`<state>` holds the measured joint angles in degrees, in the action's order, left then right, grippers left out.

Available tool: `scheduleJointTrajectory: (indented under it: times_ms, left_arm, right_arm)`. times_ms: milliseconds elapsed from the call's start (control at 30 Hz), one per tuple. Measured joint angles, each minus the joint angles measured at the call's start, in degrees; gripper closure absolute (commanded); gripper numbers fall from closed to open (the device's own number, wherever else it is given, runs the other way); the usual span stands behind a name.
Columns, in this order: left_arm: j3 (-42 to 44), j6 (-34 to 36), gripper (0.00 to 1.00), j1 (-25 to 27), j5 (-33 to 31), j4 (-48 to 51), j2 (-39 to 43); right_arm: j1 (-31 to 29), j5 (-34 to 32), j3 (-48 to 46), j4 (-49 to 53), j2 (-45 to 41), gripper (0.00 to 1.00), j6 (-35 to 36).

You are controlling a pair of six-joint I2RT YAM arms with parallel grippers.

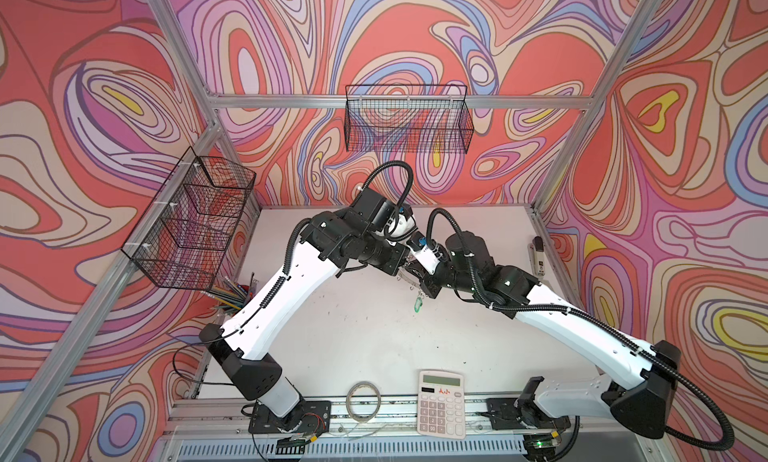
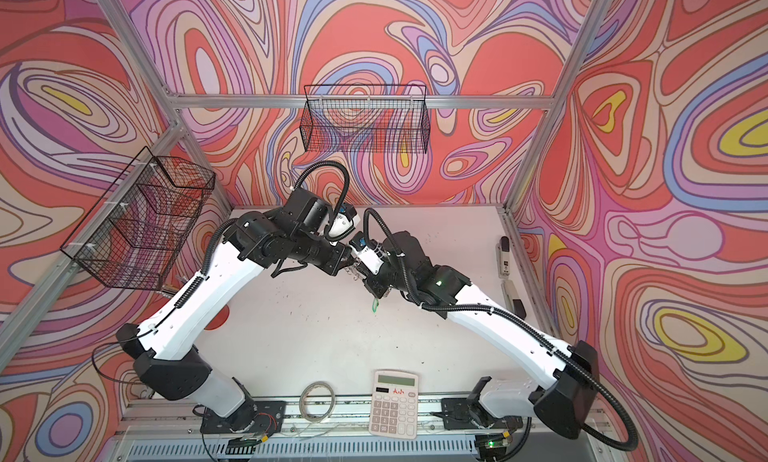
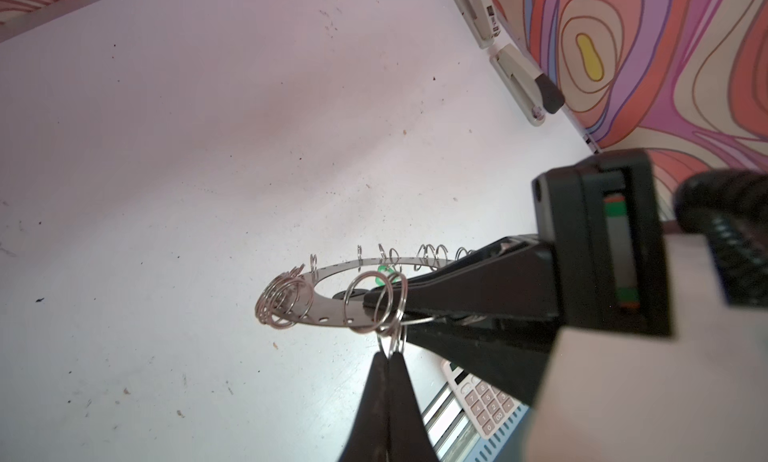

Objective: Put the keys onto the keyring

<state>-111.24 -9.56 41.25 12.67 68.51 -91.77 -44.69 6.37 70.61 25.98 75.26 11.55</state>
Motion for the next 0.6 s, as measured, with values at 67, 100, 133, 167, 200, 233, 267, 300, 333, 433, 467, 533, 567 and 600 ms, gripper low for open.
scheduleJointTrajectory:
  times_ms: [67,100,133,167,200,233,267,300,333,433,467,533,567,600]
  left_arm:
    - [-0.24,1.09,1.00,0.07,-1.11,1.18,-0.02]
    - [-0.39,1.55,1.00,0.04,-1.40,1.57,-0.02]
    - [-0.39,1.95,1.00,0.02,-1.55,1.68,0.02]
    - [-0.37,2.10,1.00,0.02,-1.49,1.66,0.09]
    - [0.00,2.16,1.00,0.02,-1.31,1.46,0.26]
    - [0.72,2.16,1.00,-0.02,-0.96,1.03,0.63]
    - [1.86,2.10,0.97,-0.09,-0.35,0.44,1.25]
    - [3.19,2.01,0.91,-0.26,0.24,-0.31,1.95]
    - [4.26,1.97,0.82,-0.44,0.81,-0.98,2.56]
    - [8.50,1.09,0.68,-1.70,2.93,-3.17,5.51]
    - [10.03,0.57,0.67,-2.45,3.67,-4.02,7.06]
    - [12.66,-0.24,0.62,-3.96,4.94,-6.16,10.27]
    - [14.21,-0.98,0.61,-4.70,5.42,-7.65,12.31]
    - [15.67,-1.62,0.61,-5.22,5.66,-9.11,14.32]
  right_arm:
    - [-0.31,0.20,0.50,-0.04,0.98,1.00,0.04]
    - [-0.37,0.55,0.66,-0.26,1.33,1.00,0.00]
    - [-0.37,1.05,0.68,-0.63,1.53,1.00,-0.04]
    - [-0.37,1.55,0.66,-0.70,1.64,1.00,-0.07]
    - [-0.35,2.12,0.57,-0.79,1.68,1.00,-0.24]
    - [-0.33,2.64,0.24,-1.07,1.68,1.00,-0.52]
    - [-0.28,3.39,-0.24,-1.49,1.68,1.00,-0.90]
    - [-0.28,4.13,-0.72,-1.86,1.68,1.00,-1.40]
    - [-0.28,4.81,-1.20,-2.36,1.68,1.00,-1.99]
    - [0.00,5.53,-2.45,-3.30,1.68,1.00,-3.76]
    - [0.33,5.57,-2.99,-3.41,1.68,1.00,-4.37]
    - [0.87,5.70,-4.09,-3.76,1.68,1.00,-5.49]
    - [1.05,5.84,-4.55,-3.80,1.68,1.00,-6.05]
    - [1.11,6.03,-4.90,-3.80,1.68,1.00,-6.60]
